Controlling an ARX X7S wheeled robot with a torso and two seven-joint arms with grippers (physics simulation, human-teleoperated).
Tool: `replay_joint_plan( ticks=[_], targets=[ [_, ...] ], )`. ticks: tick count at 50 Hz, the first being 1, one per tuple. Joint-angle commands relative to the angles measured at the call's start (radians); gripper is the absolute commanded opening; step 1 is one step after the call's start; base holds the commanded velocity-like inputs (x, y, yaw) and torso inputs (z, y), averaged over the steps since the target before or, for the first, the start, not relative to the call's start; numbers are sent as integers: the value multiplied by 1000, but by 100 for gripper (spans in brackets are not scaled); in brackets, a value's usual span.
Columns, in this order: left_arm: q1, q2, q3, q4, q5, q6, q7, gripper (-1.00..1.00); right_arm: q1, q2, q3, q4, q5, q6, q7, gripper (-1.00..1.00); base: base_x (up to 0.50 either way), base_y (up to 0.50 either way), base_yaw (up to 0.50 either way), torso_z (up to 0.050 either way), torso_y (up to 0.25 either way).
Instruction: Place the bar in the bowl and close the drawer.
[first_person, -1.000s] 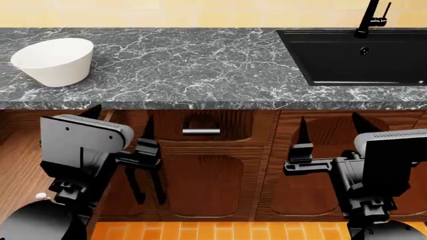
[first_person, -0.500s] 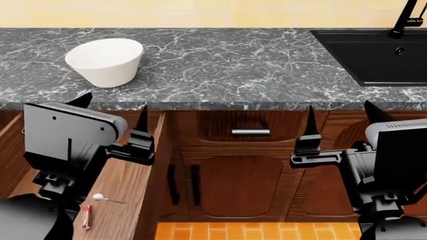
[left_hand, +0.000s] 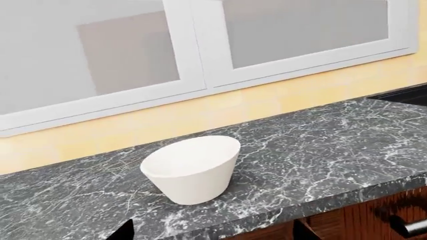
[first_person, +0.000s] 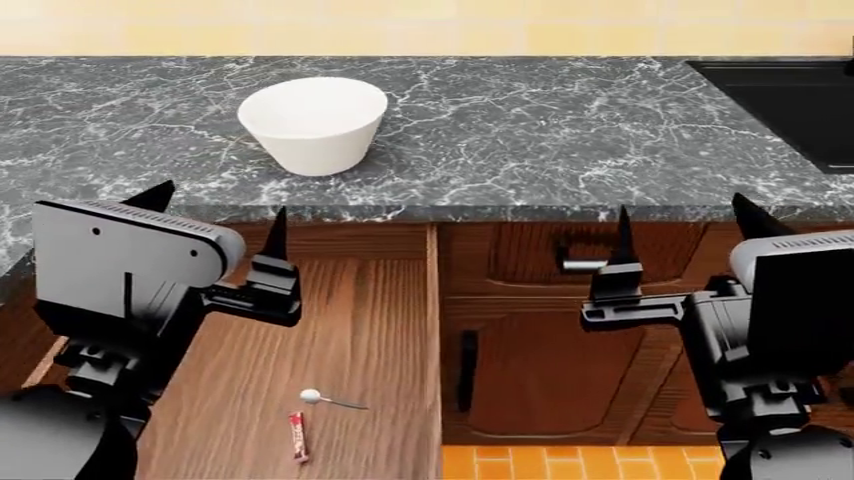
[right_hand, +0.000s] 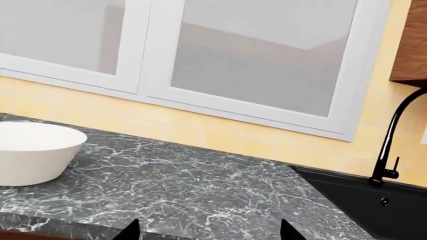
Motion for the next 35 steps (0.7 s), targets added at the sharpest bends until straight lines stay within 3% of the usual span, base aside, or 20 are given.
replay_joint_plan(
  ticks=[1,23,29,35],
  targets=[
    [-6,-7,-9,-6,-10,2,-4,100,12,5,-9,6,4,4,10,100,8,500,0,50,0],
    [-15,-20,-28,1,-31,-2,-14,100,22,10,-1,-2,22,20,20,100,11,500,0,50,1],
    [-56,-12,-63,15,-57,-48,-12,100,89,-1,55,-27,64,127,8,100,4,102,0,6,0],
    [-189,-16,-100,41,-101,-167,-14,100,244,20,107,-59,147,305,26,100,0,0,0,0,0]
  ],
)
